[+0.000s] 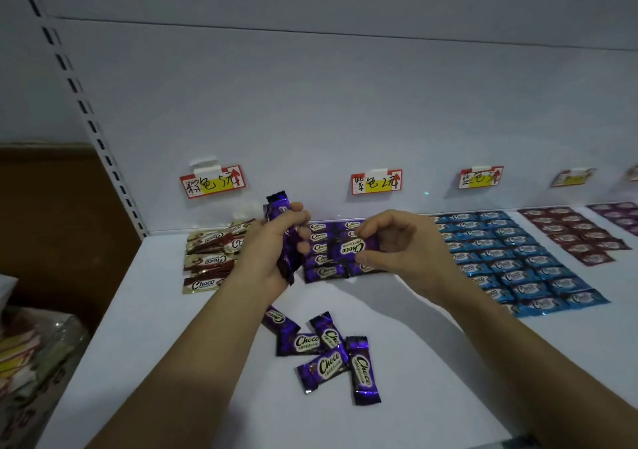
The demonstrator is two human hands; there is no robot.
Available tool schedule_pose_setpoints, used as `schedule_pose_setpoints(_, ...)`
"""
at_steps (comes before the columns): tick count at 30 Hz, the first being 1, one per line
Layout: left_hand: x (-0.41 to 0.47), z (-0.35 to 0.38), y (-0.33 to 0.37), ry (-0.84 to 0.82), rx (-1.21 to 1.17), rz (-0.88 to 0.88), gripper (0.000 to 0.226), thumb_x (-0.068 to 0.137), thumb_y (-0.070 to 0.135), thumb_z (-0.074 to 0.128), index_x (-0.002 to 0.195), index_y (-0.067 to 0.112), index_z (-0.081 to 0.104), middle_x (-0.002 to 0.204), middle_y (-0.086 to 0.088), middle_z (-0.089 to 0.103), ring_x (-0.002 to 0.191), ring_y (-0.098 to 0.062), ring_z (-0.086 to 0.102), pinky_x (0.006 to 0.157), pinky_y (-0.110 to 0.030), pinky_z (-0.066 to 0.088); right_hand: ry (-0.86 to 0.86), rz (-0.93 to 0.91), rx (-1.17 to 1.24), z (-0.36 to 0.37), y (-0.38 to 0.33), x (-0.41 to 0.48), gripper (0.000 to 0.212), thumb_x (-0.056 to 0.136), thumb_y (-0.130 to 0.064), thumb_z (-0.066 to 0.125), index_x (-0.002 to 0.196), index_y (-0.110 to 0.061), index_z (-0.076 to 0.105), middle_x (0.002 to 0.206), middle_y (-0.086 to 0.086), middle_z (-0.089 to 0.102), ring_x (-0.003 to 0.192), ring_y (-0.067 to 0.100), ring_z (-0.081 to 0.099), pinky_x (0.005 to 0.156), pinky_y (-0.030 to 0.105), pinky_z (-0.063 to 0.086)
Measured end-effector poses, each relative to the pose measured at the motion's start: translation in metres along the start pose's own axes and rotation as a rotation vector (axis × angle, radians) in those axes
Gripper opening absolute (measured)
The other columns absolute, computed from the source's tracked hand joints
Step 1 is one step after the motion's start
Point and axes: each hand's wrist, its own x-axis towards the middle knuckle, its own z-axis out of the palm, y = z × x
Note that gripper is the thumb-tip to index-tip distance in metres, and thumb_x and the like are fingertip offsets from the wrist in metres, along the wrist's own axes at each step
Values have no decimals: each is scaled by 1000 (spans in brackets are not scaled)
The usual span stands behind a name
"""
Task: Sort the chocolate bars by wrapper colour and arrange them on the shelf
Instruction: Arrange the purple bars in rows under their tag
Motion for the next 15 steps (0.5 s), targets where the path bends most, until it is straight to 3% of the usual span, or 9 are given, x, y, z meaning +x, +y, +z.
schedule_pose_setpoints(3,-2,-4,7,22,-153,-71,8,96,7,57,103,8,60,90,-8,74,56,-10,59,43,-16,46,15,6,12,7,5,1,28,79,16,72,99,-1,62,93,6,73,94,20,71,73,33,60)
schedule_pose_setpoints(7,-2,-9,12,-31,-199,-123,6,95,13,57,97,9,61,105,-7,76,60,-7,59,45,-15,47,-11,19,1,14,7,-4,28,83,23,62,93,-3,64,90,4,71,94,20,69,74,36,60)
schedule_pose_setpoints(11,-2,-9,11,-57,-145,-127,9,95,18,56,94,10,60,101,-7,76,57,-8,58,42,-15,46,-61,41,-87,19,12,-8,25,79,5,63,100,-9,67,92,16,69,89,30,68,78,45,57)
schedule_pose_setpoints(15,-5,-11,12,-44,-114,-128,12,96,22,55,93,11,61,84,-5,73,53,-9,53,41,-16,44,-169,28,-413,21,23,-12,24,85,-3,74,102,-19,67,86,-2,71,79,16,66,70,33,55)
